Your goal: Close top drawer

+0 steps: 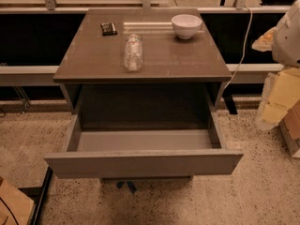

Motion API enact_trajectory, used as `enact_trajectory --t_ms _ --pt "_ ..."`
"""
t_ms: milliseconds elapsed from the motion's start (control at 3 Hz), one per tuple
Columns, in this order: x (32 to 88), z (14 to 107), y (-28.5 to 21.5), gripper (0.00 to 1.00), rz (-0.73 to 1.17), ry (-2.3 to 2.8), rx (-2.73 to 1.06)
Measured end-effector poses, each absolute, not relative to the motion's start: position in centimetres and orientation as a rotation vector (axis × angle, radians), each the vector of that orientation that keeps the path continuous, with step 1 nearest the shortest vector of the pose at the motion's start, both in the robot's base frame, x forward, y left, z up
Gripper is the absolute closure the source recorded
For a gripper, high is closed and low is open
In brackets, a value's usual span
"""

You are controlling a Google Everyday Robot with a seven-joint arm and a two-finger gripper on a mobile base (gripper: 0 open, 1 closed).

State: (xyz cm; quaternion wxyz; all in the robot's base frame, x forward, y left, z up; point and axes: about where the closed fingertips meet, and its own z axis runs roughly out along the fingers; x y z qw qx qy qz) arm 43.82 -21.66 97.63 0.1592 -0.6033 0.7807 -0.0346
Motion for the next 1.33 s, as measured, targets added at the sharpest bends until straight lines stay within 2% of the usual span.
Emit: enact_trajectory --t_ms 333,1000,1333 --pt "43.8 97.6 -21.7 0.00 -0.099 2.231 -1.724" --pt "44.7 94.6 -21.0 0.46 -0.019 2.213 -1.756" --pt "45.1 89.1 -21.5 0.68 0.134 2.233 -1.737"
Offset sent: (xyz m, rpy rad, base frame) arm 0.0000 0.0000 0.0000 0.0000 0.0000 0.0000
